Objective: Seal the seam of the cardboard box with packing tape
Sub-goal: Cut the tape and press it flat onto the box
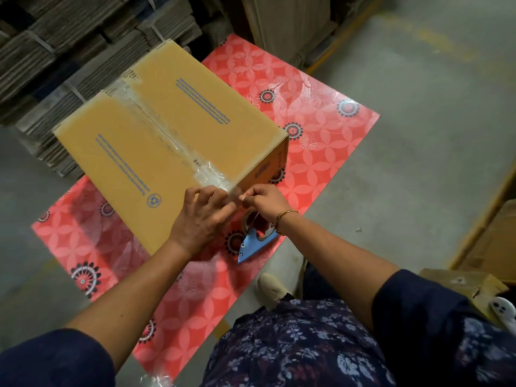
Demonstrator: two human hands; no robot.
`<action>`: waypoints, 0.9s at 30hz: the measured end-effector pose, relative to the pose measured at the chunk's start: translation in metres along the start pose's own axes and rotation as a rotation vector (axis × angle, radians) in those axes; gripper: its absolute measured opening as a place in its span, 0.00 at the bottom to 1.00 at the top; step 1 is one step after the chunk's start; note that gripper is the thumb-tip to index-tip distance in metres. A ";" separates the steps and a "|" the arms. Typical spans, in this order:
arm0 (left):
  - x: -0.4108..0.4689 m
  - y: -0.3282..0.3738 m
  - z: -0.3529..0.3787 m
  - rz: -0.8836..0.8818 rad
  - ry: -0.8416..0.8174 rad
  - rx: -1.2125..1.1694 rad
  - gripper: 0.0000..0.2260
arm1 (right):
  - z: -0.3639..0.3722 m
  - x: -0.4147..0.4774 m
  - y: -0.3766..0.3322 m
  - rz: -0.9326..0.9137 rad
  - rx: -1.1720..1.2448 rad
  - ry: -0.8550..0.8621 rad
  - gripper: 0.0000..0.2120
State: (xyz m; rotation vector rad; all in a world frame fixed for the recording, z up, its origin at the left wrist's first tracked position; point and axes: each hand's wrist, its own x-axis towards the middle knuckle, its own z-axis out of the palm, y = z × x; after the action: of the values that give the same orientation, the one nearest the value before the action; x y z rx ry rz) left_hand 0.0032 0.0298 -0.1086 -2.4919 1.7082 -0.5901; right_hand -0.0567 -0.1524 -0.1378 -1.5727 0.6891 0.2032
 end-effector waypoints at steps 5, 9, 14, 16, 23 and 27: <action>0.003 0.000 0.000 -0.061 -0.036 0.005 0.04 | 0.003 0.007 -0.003 -0.001 -0.067 0.022 0.08; 0.005 0.000 0.002 -0.078 -0.074 -0.021 0.05 | 0.002 0.009 -0.004 -0.006 -0.125 0.026 0.11; 0.008 -0.001 0.002 -0.065 -0.130 -0.002 0.08 | 0.000 0.009 -0.012 -0.036 -0.300 0.055 0.13; 0.009 -0.002 0.000 -0.077 -0.129 -0.018 0.06 | 0.001 0.005 -0.016 -0.103 -0.512 0.095 0.11; 0.009 -0.003 0.001 -0.277 -0.077 -0.105 0.23 | -0.029 -0.008 -0.021 -0.328 -0.938 0.158 0.10; 0.014 -0.001 0.003 -0.501 -0.251 -0.044 0.32 | -0.050 -0.016 -0.025 -0.840 -1.062 0.274 0.18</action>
State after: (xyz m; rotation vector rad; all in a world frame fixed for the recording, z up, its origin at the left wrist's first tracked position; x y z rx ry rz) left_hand 0.0096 0.0169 -0.1068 -2.8870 1.0232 -0.2447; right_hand -0.0698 -0.1958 -0.1010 -2.8036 0.0115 -0.3476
